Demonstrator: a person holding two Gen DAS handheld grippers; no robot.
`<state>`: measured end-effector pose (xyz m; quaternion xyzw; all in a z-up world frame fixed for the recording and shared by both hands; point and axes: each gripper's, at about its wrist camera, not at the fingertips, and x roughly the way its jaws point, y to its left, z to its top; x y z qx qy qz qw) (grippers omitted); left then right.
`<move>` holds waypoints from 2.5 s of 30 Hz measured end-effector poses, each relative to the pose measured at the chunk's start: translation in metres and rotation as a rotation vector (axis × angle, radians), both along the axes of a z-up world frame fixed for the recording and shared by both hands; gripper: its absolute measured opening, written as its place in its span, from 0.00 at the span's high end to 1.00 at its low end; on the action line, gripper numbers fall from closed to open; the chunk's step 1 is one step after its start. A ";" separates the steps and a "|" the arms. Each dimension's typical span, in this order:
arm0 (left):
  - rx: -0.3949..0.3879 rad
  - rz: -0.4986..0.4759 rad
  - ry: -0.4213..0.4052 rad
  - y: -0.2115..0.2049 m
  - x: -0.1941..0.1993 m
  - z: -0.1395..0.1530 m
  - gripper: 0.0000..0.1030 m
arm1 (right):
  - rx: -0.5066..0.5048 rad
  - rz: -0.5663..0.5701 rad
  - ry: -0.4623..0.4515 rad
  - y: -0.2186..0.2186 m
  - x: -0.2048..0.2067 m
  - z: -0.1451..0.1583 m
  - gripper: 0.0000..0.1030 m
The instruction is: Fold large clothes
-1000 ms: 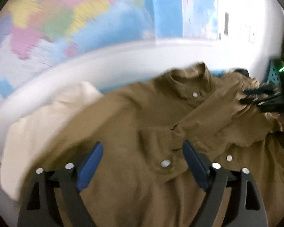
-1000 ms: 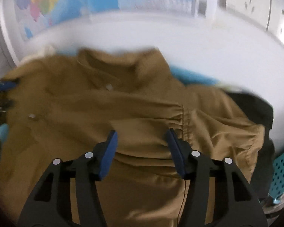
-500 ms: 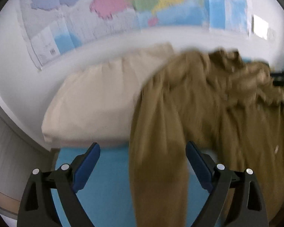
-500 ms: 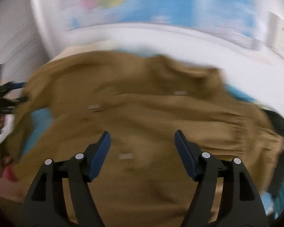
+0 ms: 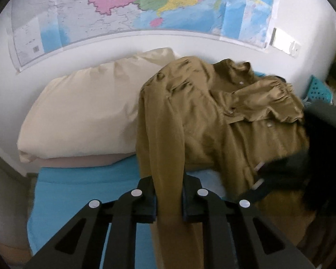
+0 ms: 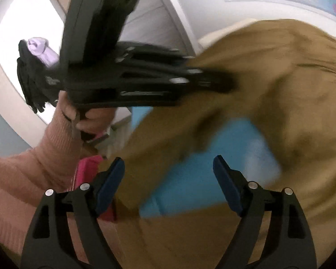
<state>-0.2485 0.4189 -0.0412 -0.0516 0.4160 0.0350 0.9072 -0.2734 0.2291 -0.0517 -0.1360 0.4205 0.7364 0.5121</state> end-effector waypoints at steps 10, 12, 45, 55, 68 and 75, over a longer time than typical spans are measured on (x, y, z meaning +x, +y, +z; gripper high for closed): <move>-0.132 -0.073 -0.046 -0.013 0.014 0.021 0.85 | 0.064 -0.055 0.077 -0.014 0.028 0.031 0.96; -0.170 -0.107 -0.096 -0.020 0.020 0.040 0.75 | 0.120 -0.100 0.009 -0.046 0.054 0.068 0.96; -0.093 -0.112 0.116 -0.100 0.179 -0.053 0.37 | -0.243 -0.849 -0.058 -0.327 0.244 -0.006 0.08; 0.038 -0.014 0.110 -0.098 0.167 -0.055 0.54 | -0.118 -0.891 -0.076 -0.360 0.262 0.035 0.87; 0.061 -0.012 0.032 -0.114 0.158 -0.034 0.44 | -0.106 -1.066 0.123 -0.402 0.306 -0.018 0.30; 0.053 -0.118 -0.024 -0.142 0.176 -0.021 0.36 | -0.237 -1.020 -0.056 -0.377 0.293 -0.029 0.92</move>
